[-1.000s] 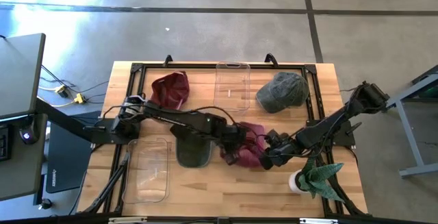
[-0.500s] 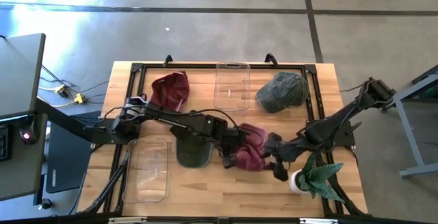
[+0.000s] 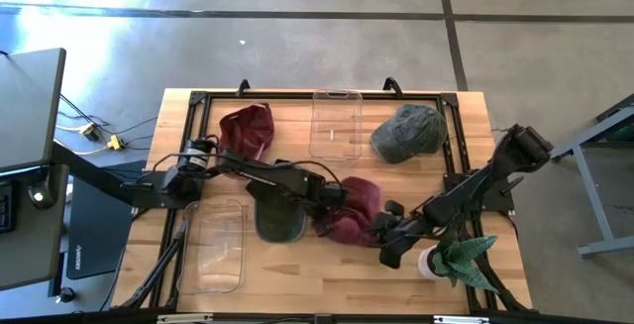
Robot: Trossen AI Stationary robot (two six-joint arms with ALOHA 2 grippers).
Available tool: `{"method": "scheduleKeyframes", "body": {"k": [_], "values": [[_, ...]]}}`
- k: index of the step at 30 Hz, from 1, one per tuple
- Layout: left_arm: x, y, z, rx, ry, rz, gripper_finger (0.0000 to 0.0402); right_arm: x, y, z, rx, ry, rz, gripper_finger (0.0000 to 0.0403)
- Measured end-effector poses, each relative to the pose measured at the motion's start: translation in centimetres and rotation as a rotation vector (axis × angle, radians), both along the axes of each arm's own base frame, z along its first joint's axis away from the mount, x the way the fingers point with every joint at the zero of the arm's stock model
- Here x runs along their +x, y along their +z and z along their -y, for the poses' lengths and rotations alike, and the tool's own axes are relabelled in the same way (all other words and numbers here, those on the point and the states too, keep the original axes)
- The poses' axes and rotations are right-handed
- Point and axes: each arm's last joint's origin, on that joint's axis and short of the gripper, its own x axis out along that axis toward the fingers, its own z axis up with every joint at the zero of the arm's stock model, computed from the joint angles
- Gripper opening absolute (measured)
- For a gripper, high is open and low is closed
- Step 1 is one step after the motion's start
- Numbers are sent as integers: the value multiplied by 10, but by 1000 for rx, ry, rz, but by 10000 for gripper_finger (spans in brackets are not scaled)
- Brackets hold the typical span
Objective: Pick & Place hat
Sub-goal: Put the bottom maroon cap into the top transparent bin
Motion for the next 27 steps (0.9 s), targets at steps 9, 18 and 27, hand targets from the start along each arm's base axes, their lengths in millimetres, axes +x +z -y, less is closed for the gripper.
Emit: {"method": "scheduleKeyframes", "body": {"k": [9, 18, 27], "values": [[2, 30, 0, -11, 14, 67, 0, -12, 36, 20, -25, -3, 75, 38], [-15, 68, -3, 69, -52, -100, 0, 15, 28, 9, -119, 162, 256, 199], [-26, 67, 12, 49, -170, -186, 0, 31, -26, 8, -237, 285, 100, 274]]}}
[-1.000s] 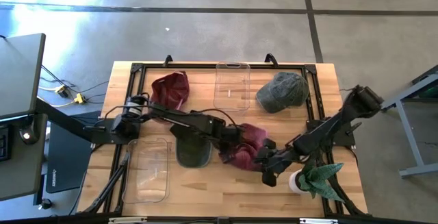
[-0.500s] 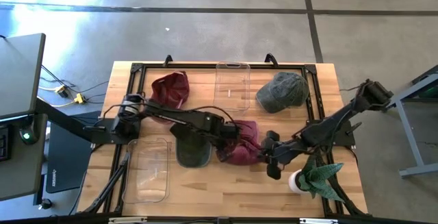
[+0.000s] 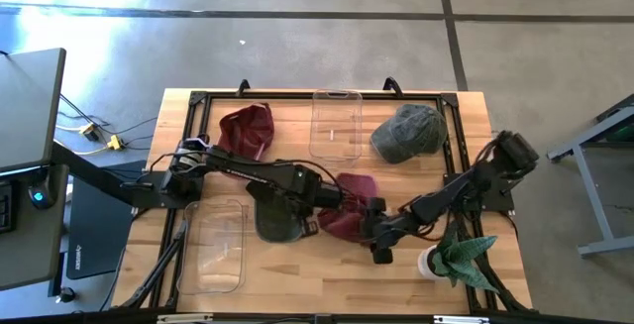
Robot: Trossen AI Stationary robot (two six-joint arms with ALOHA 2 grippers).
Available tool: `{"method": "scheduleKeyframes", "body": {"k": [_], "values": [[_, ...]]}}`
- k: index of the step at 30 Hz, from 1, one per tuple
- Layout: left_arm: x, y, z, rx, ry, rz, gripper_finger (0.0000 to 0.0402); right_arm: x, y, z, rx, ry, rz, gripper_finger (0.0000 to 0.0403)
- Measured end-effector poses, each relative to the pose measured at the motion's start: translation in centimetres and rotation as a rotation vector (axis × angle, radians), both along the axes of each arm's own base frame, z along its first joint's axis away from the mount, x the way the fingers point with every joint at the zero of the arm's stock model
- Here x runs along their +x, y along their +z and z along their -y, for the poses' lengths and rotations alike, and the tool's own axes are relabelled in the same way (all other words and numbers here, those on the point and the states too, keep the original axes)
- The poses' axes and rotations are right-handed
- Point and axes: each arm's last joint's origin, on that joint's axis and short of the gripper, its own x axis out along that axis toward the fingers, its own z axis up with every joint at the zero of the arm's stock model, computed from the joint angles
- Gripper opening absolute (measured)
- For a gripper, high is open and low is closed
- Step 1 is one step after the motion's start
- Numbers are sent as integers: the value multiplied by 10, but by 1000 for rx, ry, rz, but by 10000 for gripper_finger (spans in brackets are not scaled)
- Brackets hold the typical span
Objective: Pick & Place hat
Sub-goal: Put the bottom maroon cap into the top transparent bin
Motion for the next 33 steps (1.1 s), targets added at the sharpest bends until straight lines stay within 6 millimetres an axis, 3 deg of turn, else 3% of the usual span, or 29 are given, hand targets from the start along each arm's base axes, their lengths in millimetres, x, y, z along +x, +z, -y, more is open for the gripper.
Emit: {"method": "scheduleKeyframes", "body": {"k": [5, 11, 13, 16, 22, 27, 30, 33], "values": [[10, 2, 7, -47, -50, 116, 0, 1, -10, -2, -82, 54, -7, 216], [20, 7, 9, -46, -135, 247, 0, 3, -7, 2, -44, 63, -21, 51], [21, 9, 9, -28, -155, 266, 0, 2, 2, 2, -1, 83, -8, 15], [23, 11, 8, 2, -172, 306, 0, -1, 22, 5, 106, 67, 25, 28], [11, 64, 17, 111, -233, 513, 0, -6, 63, 26, 354, 73, 98, 9], [11, 87, 19, 143, -344, 644, 3, -9, 91, 48, 462, 83, 185, 18], [12, 90, 20, 99, -436, 680, 24, -11, 99, 57, 492, 79, 211, 17], [12, 93, 23, 33, -501, 713, 73, -12, 103, 64, 503, 54, 221, 6]]}}
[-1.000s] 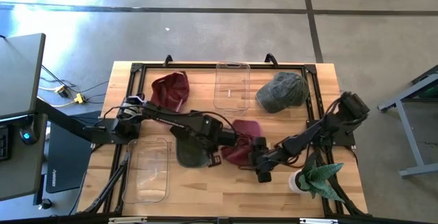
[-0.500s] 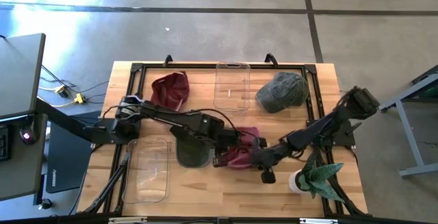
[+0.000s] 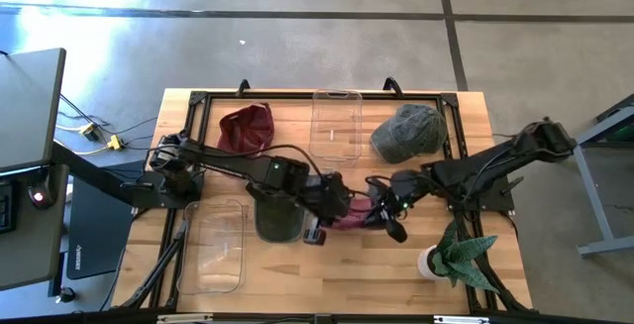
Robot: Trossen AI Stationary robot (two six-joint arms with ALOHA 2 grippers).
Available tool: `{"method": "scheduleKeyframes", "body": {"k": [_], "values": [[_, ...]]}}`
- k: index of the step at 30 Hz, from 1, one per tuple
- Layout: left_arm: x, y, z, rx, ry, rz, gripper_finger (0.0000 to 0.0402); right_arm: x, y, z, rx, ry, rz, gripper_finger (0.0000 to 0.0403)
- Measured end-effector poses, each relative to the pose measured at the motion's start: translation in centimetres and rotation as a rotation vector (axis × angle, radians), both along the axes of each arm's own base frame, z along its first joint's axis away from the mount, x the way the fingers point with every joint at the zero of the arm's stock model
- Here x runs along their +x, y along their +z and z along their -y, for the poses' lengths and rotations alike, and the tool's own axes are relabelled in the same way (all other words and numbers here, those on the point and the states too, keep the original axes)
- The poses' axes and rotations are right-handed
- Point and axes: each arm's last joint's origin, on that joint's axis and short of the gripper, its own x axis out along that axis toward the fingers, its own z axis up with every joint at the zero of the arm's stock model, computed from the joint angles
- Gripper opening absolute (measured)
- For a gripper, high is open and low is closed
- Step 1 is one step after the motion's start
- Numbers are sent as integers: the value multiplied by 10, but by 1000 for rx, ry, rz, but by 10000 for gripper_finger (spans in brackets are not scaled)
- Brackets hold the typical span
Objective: Pick & Place hat
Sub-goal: Put the bottom maroon cap into the top transparent bin
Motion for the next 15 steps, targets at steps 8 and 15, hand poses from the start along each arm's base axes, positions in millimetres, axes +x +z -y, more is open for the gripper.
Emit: {"method": "scheduleKeyframes", "body": {"k": [8, 15], "values": [[3, -3, -4, 147, 113, 35, 230, 2, 3, 10, 12, -30, 14, 12], [-1, -6, 8, 172, 97, 15, 241, 5, 8, 17, 49, -31, 61, 10]]}}
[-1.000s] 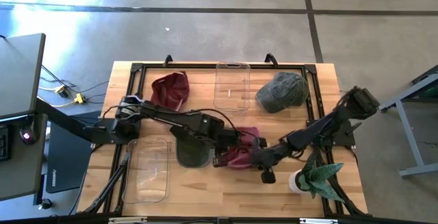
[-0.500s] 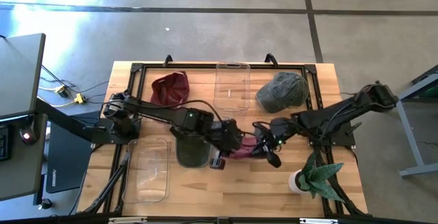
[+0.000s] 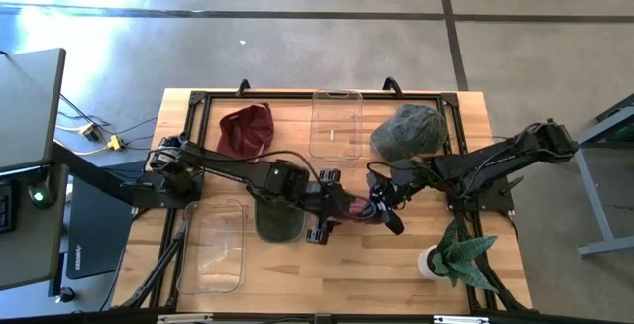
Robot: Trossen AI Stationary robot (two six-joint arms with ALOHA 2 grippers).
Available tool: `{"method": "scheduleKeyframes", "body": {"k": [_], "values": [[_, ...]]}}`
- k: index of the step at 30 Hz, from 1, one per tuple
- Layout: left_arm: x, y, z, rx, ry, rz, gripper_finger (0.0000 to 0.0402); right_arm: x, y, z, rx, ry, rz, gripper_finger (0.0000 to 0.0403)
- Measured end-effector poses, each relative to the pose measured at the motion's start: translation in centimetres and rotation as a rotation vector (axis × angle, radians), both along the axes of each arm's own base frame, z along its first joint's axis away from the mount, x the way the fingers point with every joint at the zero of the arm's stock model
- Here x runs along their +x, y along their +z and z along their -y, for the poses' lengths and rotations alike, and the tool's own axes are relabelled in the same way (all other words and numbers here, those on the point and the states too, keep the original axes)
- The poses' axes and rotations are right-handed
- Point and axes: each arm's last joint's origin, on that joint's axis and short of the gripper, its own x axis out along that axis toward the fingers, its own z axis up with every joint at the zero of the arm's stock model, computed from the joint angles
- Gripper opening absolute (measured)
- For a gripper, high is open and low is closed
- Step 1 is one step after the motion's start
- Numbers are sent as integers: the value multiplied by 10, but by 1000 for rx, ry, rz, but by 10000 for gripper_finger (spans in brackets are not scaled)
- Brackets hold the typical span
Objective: Pick & Place hat
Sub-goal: Put the bottom maroon cap into the top transparent bin
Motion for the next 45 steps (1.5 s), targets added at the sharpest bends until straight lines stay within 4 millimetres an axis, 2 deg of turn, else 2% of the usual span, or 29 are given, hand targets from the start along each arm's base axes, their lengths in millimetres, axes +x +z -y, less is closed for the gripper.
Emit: {"method": "scheduleKeyframes", "body": {"k": [5, 10, 16, 24, 27, 30, 33, 36, 41, 45], "values": [[-4, -13, 11, 92, 40, -6, 209, 2, 3, 6, 42, 2, 13, 9], [-4, -26, 11, 160, 98, 3, 175, 3, 5, 7, 50, 2, 44, 6], [-3, -26, 12, 102, 58, -4, 121, 3, 5, 7, 68, 5, 36, 17], [-3, -26, 16, -9, -39, -29, 9, 3, 5, 6, 75, 11, 32, 25], [-2, -27, 11, -5, -27, -36, 13, 3, 6, 7, 80, 15, 32, 59], [-4, -25, 5, -21, -9, -58, 12, 0, 12, 12, 106, 43, 45, 110], [-5, -21, -2, -72, 1, -69, 3, -7, 30, 17, 110, 58, 98, 165], [-4, -22, -8, -132, 32, -82, 5, -17, 49, 16, 23, 55, 115, 202], [-1, -22, -17, -185, 103, -86, 2, -31, 67, -4, -212, 29, -29, 214], [0, -21, -23, -200, 130, -83, 1, -34, 68, -26, -258, -43, -132, 215]]}}
